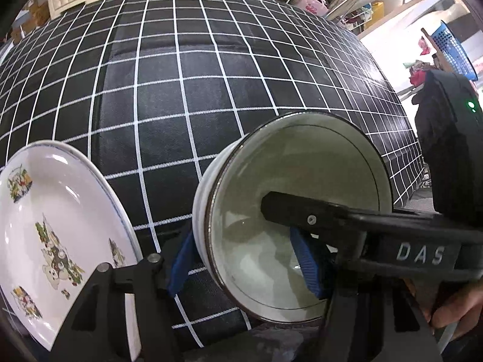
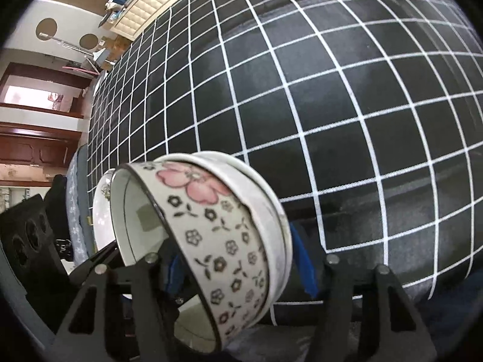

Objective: Organize plates and bowls
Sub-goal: 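Roll the left gripper and lower the floral bowl into the nested bowls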

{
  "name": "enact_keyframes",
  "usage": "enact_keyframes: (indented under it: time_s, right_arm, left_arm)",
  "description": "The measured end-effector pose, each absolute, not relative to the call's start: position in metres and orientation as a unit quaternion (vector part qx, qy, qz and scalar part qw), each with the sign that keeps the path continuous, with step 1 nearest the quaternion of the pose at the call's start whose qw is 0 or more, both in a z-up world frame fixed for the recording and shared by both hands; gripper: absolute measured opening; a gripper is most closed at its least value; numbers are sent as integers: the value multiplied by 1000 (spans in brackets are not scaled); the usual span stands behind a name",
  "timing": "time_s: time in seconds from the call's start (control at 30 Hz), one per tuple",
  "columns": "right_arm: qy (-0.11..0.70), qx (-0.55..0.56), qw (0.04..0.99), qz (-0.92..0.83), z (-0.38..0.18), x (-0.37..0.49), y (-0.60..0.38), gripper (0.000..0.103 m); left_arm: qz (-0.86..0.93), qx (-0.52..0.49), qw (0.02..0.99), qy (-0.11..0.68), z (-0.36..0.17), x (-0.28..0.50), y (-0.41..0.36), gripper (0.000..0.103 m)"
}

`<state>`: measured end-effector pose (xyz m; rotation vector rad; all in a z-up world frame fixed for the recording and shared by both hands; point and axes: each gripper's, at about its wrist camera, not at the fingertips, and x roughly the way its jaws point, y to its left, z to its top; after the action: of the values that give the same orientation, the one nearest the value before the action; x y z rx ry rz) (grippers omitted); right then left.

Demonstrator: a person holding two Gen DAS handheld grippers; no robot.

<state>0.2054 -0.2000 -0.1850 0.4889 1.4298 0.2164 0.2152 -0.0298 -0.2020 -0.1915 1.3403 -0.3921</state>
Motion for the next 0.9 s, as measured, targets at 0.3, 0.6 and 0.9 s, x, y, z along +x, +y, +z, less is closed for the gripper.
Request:
enact_keyframes:
  time_s: [0.3,0.6,0.9]
  right_arm:
    - [641,214,731,95,-172,199,-187,65]
    - [632,193,742,111,-138,206,-154,65]
    - [633,143,742,171,-122,223,-72,65]
  left_arm:
    - [-179,-80,771,606,-184,205,-25,60]
    - [-156,-95,791,584,-145,203,5,60]
    - [-94,-126,809,566,-123,193,86,60]
